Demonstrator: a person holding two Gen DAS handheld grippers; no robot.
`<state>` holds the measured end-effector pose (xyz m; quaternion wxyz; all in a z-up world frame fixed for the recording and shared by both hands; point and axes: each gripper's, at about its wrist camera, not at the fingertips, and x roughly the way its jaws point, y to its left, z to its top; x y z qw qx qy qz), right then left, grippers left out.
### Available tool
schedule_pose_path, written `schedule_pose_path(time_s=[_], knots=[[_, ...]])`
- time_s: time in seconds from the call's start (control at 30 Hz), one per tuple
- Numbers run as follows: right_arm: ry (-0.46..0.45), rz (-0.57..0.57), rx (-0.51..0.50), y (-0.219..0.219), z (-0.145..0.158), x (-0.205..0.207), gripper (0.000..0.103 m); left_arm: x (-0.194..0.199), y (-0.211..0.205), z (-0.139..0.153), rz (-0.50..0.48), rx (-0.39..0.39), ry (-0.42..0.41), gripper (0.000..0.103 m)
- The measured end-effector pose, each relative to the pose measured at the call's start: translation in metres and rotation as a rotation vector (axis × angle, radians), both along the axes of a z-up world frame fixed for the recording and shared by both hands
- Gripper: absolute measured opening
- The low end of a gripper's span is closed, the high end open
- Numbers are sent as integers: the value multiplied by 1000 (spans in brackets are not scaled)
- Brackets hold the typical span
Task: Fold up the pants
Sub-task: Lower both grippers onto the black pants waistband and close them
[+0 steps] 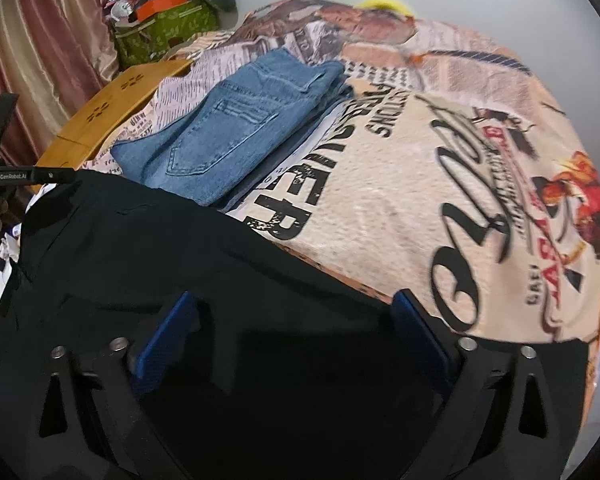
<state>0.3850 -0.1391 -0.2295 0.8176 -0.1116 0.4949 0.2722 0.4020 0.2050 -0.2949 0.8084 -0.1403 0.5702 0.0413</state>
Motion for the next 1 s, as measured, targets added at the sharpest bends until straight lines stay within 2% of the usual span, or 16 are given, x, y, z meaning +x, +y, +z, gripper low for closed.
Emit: schedule_pose_path(time_s=[0.07,0.1,0.17,0.27,0.33,0.4,0.43,0.5,0.6,0.77,0.93,1.0], knots=[[26,15,-23,5,-8,5,83,6,-3,-10,-15,-28,33,57],[43,21,-34,7,-12,7,76,10,-4,-17,-28,-50,55,56],[60,31,-69,12,-23,9,70,13,-4,-23,-34,-44,75,54],[28,40,-80,13,-24,5,67,13,-7,-23,-33,-19,81,37],[10,23,-90,11,-23,4,54,13,-8,-21,-30,-14,76,31],[-8,5,-101,8,-21,6,33,12,-12,-20,-33,-8,72,27],[-15,-6,-98,6,-21,6,29,11,-13,-19,-33,-2,65,26],[-19,-28,-100,3,-23,6,10,8,-16,-18,-36,25,52,24],[-24,-35,-86,0,-21,2,6,-2,-21,-11,-37,55,29,17],[-62,-74,-35,-5,-2,-5,5,-17,-29,21,-54,122,-57,11],[-154,-112,-15,-10,34,-12,0,-28,-24,73,-41,165,-182,8],[-224,-141,-13,-16,54,-15,0,-29,-20,88,-28,139,-221,7]])
